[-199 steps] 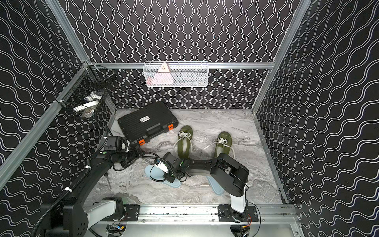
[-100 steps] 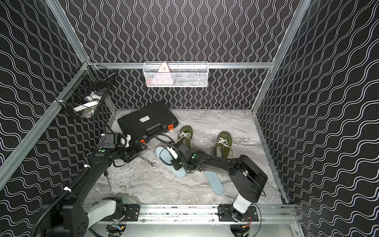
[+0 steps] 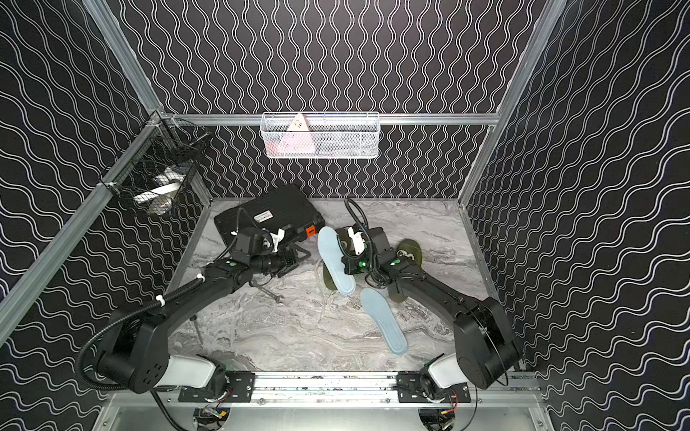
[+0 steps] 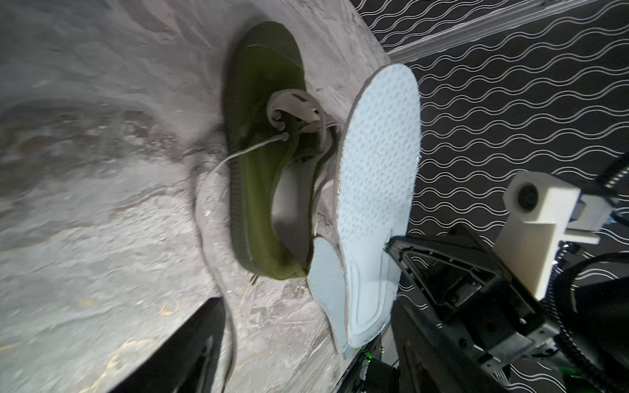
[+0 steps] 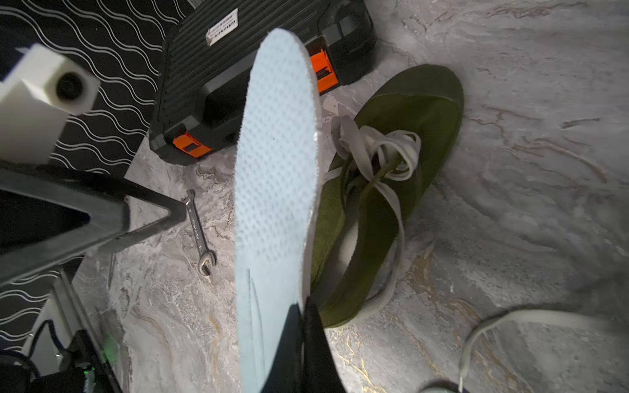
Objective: Insert the insole into the shoe
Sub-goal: Pick up the insole from the center of the board.
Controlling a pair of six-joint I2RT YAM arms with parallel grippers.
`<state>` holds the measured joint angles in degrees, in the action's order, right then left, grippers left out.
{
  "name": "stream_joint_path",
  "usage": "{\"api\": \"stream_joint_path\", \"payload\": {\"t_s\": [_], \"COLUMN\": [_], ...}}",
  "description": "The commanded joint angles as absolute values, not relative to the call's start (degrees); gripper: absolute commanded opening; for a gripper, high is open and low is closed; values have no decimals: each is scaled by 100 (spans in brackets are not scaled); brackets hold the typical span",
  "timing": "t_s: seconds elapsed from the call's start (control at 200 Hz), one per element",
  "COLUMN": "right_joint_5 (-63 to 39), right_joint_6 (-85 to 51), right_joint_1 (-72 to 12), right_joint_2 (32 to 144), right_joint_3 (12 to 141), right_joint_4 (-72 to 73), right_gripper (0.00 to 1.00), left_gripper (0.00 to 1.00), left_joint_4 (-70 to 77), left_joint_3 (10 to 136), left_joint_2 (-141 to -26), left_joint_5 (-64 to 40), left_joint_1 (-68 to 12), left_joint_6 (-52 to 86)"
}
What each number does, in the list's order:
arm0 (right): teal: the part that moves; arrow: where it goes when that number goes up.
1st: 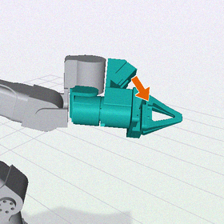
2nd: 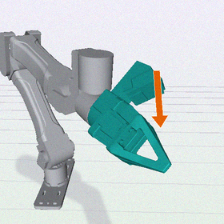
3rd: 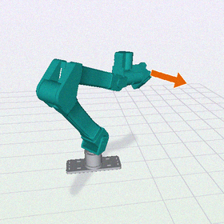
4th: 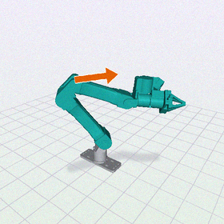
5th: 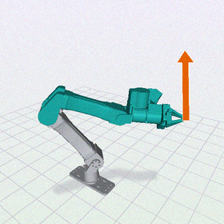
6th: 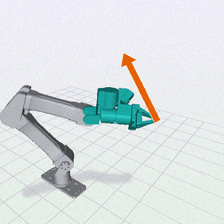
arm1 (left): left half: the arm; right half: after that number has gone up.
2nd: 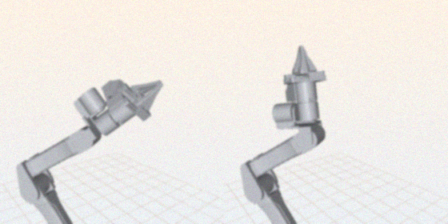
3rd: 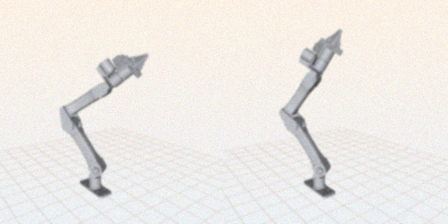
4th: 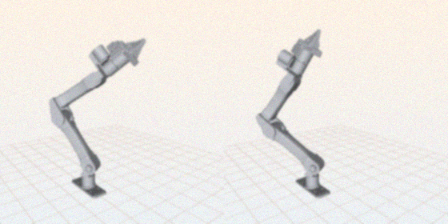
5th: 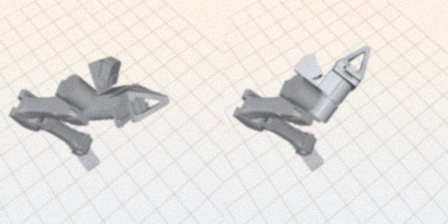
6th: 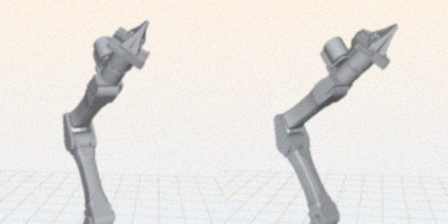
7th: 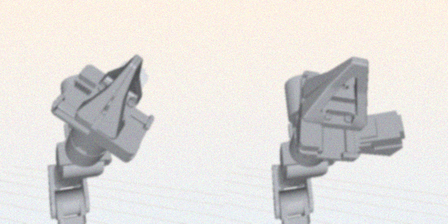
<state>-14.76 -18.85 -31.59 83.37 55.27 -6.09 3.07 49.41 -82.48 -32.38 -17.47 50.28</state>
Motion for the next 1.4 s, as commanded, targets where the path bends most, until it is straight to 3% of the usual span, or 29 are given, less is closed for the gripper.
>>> {"api": "stream_joint_path", "payload": {"t_s": [0.0,0.185,0.355,0.465,0.615,0.726,0.746,0.901,0.981,1.106,1.396], "right_joint_5": [-2090,-2490,-2541,-2697,-2546,-2471,-2424,-2154,-2089,-2015,-1755], "right_joint_6": [-2030,-2100,-2145,-2099,-1875,-1598,-1541,-1143,-1032,-1033,-854], "right_joint_1": [-3070,-3045,-3024,-3022,-3019,-3019,-3023,-3041,-3063,-3140,-3543], "right_joint_2": [8296,8276,8208,8276,8255,8263,8257,8060,7925,7857,8193], "right_joint_3": [5556,5599,5538,5495,5426,5442,5456,5360,5154,4958,4926], "right_joint_4": [-586,-531,-424,-391,-453,-579,-623,-597,-313,25,398], "right_gripper": [0,0,0,0,0,0,5,68,85,96,98], "left_gripper": [79,75,75,67,41,6,0,0,0,0,0], "left_joint_4": [1258,2036,1683,2027,2194,2164,2150,2026,2074,2042,2050], "left_joint_3": [5099,4998,5180,5206,5300,5313,5317,5283,5281,5339,5468], "left_joint_2": [-8423,-8753,-8781,-8929,-9165,-9151,-9142,-9062,-9061,-9096,-9193], "left_joint_5": [-3240,-3216,-2926,-3018,-3037,-2942,-2917,-2688,-2664,-2637,-2705], "left_joint_1": [-1955,-2168,-2197,-2255,-2396,-2437,-2445,-2457,-2474,-2511,-2584], "left_joint_6": [5389,5800,5612,5827,5906,5878,5873,5973,6092,6212,6408]}}
